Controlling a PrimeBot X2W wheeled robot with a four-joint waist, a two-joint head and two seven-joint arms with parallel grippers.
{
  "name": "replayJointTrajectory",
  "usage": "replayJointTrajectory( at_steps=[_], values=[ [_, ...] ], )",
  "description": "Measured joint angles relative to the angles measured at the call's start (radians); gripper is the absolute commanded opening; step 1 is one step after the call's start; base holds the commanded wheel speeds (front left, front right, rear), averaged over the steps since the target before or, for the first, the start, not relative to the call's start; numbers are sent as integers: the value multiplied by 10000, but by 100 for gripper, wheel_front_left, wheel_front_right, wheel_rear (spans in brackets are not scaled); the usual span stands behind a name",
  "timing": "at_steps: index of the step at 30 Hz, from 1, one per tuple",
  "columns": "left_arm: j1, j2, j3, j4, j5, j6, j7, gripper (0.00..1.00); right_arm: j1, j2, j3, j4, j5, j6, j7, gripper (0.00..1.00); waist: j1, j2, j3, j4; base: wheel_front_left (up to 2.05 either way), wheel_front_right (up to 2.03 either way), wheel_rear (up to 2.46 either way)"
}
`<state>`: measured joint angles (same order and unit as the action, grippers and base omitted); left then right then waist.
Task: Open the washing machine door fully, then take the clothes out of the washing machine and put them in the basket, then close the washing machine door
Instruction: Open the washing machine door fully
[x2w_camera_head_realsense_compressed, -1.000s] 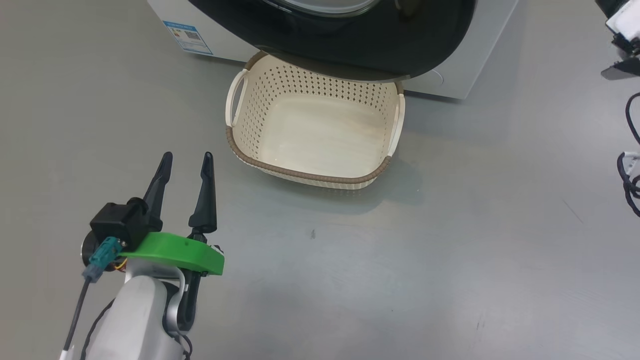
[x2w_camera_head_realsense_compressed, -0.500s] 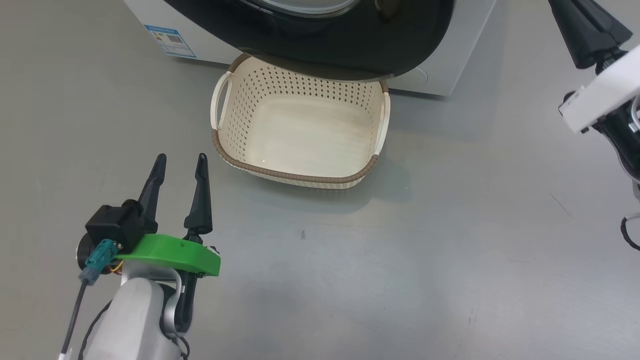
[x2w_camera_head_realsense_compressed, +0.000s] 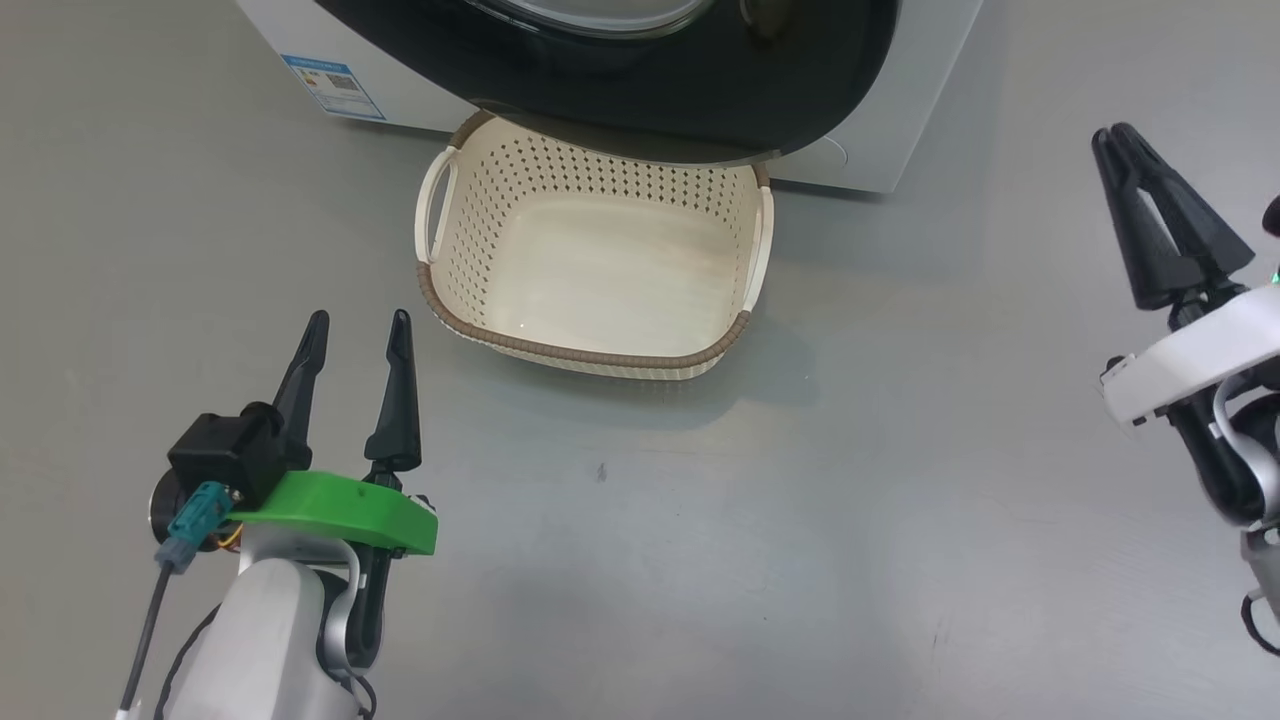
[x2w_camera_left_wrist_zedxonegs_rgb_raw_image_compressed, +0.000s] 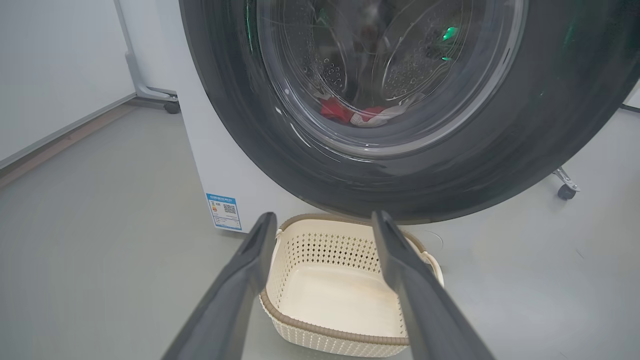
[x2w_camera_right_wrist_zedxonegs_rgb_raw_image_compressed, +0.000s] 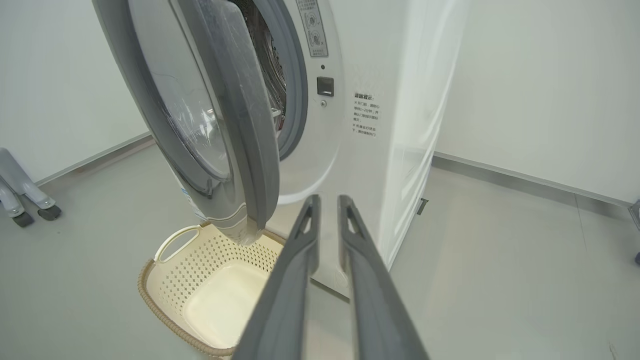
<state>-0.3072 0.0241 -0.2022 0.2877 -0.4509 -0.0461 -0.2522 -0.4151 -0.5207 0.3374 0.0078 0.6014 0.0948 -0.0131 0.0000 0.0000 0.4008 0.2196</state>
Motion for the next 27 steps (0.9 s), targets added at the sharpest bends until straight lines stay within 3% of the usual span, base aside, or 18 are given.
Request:
replayJointTrajectory(
  at_steps=[18,27],
  values=[
    [9,0,19,59,71,-31,0,100,1297,351,31,86,-405,-619,-1337,100,0,0,-69,-45,0,0,0],
    [22,0,36,67,123,-33,0,100,1487,408,52,100,-422,-652,-1524,100,0,0,-86,-78,0,0,0]
  ],
)
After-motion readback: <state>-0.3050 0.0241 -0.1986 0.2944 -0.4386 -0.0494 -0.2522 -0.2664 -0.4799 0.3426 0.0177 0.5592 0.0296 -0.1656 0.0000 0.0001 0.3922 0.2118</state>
